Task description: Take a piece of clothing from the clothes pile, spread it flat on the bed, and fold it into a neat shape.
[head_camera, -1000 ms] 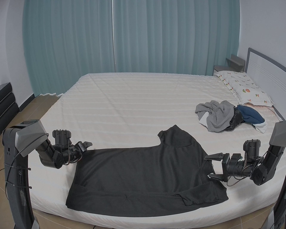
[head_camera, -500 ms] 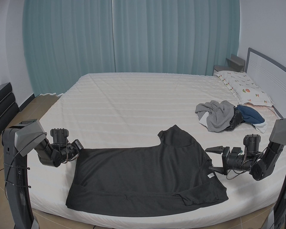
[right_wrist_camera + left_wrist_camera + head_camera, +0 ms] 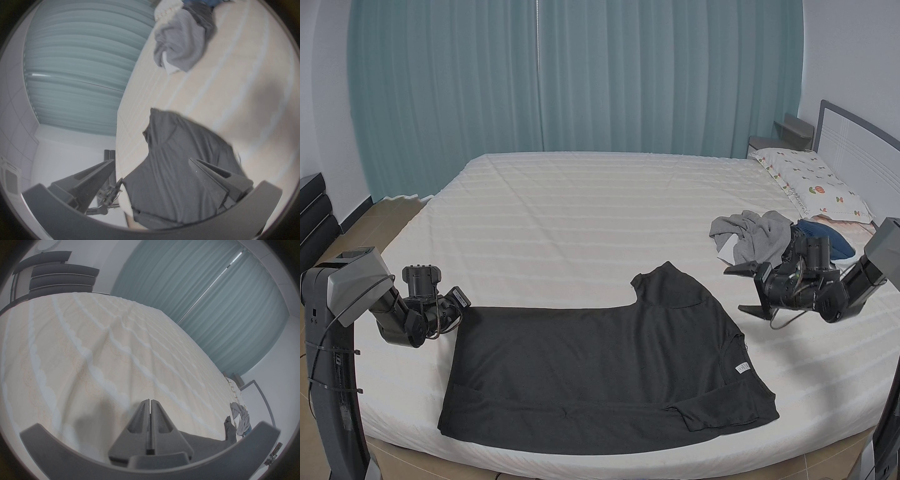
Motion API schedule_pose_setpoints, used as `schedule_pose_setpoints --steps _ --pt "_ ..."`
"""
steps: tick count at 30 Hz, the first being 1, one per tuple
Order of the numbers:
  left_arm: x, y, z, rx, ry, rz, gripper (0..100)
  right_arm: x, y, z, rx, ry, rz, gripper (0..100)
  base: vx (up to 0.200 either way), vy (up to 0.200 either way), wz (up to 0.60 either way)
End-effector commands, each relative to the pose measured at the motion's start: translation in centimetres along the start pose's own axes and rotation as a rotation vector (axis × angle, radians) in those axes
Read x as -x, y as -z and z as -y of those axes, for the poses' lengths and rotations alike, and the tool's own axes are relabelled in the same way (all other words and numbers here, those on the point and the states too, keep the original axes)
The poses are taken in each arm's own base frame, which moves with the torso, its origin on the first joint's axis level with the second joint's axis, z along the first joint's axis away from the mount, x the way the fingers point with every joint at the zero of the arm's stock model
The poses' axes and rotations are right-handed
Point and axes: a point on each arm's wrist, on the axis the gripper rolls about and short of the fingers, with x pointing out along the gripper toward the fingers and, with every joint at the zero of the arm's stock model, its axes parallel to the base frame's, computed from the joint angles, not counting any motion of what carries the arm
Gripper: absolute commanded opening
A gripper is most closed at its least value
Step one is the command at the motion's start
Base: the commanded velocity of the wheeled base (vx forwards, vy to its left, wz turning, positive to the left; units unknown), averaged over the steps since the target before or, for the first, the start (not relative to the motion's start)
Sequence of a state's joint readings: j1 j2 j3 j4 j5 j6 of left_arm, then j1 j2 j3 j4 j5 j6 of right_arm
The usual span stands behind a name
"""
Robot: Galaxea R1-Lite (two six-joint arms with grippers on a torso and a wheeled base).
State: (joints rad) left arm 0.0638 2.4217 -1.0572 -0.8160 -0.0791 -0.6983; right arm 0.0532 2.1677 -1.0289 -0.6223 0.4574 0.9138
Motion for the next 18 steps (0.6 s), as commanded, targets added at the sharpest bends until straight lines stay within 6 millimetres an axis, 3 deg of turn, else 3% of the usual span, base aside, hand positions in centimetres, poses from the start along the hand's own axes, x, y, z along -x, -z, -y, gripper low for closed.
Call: schedule_pose_setpoints --steps 1,8,18 --pt "0.2 -0.5 0.4 0.022 0.002 0.024 0 -7.1 -0.5 3.1 0.180 0.174 0.039 100 0.000 0.000 0.00" --pt "0.2 -0.3 0.2 0.024 -0.004 0.017 0 -10.9 -0.5 5.3 0.375 0.162 0.054 100 0.000 0.000 0.00" --pt "0.0 0.0 0.3 0.015 -0.002 0.011 0 -14.4 -1.2 4.4 0.427 0.084 0.106 100 0.000 0.000 0.00"
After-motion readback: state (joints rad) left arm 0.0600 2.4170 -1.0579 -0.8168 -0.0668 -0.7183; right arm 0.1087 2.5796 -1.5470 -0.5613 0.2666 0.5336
